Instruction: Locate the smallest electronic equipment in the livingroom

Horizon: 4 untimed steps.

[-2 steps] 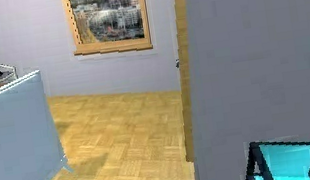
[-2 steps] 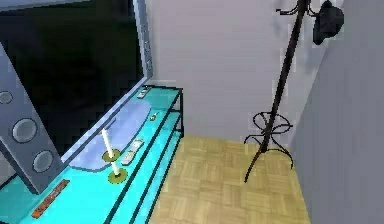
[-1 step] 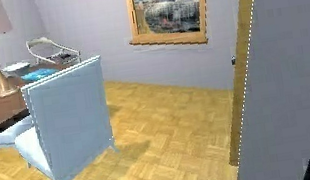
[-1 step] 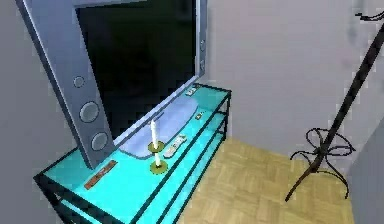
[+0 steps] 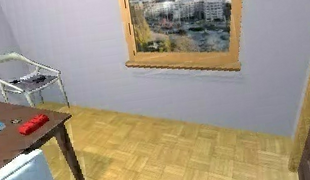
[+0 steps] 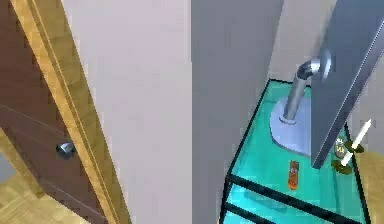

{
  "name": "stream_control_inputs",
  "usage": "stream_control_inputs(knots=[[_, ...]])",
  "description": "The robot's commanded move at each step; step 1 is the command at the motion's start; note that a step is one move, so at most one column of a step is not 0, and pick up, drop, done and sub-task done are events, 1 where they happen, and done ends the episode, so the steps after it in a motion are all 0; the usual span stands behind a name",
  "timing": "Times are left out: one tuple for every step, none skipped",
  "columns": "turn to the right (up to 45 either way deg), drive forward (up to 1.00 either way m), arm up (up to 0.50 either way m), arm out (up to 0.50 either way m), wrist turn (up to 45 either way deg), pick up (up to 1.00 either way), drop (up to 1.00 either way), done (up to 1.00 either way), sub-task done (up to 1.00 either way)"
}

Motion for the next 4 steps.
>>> stream_control_inputs(knots=[[0.0, 0.55, 0.00, 0.00, 0.0, 0.00, 0.00, 0.00, 0.00], [-15.0, 0.00, 0.00, 0.00, 0.0, 0.00, 0.00, 0.00, 0.00], [-3.0, 0.00, 0.00, 0.00, 0.0, 0.00, 0.00, 0.00, 0.00], [-45.0, 0.00, 0.00, 0.00, 0.0, 0.00, 0.00, 0.00, 0.00]])
